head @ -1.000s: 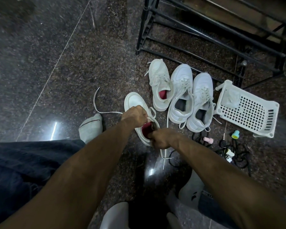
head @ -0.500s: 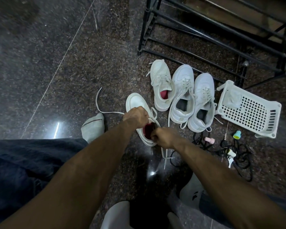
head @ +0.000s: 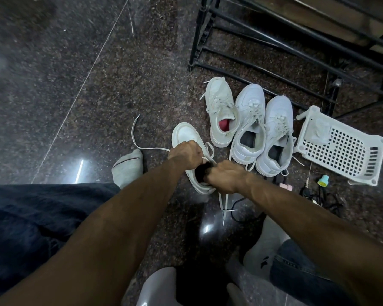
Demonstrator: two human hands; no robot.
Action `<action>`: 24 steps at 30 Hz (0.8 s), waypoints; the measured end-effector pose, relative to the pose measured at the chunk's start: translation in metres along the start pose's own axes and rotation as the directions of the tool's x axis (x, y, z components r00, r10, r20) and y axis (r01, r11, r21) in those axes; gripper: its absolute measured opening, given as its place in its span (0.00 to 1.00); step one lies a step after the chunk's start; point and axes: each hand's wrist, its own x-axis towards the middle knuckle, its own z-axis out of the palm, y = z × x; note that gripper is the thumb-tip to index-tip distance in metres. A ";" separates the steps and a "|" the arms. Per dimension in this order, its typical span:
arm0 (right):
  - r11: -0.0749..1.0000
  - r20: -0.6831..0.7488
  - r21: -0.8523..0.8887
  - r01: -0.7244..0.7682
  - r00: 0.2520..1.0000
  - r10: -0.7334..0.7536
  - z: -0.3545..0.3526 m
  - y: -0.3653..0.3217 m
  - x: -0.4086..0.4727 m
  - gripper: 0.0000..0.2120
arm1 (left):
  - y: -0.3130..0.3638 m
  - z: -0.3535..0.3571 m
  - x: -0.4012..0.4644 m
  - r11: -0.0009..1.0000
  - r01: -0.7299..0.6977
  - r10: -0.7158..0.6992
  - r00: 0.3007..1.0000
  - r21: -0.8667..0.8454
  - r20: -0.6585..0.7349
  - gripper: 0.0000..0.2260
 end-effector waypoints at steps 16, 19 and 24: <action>0.862 -0.106 0.409 -0.300 0.922 0.372 0.036 -0.010 -0.049 0.25 | 0.005 -0.002 -0.006 0.998 0.050 -0.049 0.999 -0.029 0.016 0.13; 0.799 -0.007 0.391 -0.457 0.866 0.499 0.023 -0.027 -0.031 0.34 | 0.007 -0.003 -0.007 0.998 0.053 -0.053 0.998 -0.024 0.016 0.13; 0.673 0.014 0.497 -0.548 0.780 0.625 0.006 -0.041 -0.010 0.27 | 0.006 -0.005 -0.010 1.000 0.025 -0.025 0.999 -0.004 0.037 0.14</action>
